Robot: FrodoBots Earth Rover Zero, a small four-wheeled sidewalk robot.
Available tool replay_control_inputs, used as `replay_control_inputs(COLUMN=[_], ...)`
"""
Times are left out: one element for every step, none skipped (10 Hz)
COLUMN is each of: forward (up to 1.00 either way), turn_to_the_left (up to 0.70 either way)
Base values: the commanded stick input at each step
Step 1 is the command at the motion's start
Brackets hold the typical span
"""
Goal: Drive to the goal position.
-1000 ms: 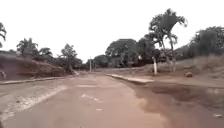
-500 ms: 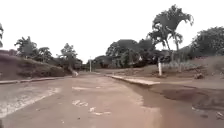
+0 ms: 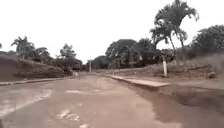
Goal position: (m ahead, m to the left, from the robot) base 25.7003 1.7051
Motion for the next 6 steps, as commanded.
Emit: replay_control_inputs(forward=[1.0, 1.0, 1.0, 1.0, 1.0, 1.0], turn_to_the_left=[0.0, 0.0, 0.0, 0.0, 0.0, 0.0])
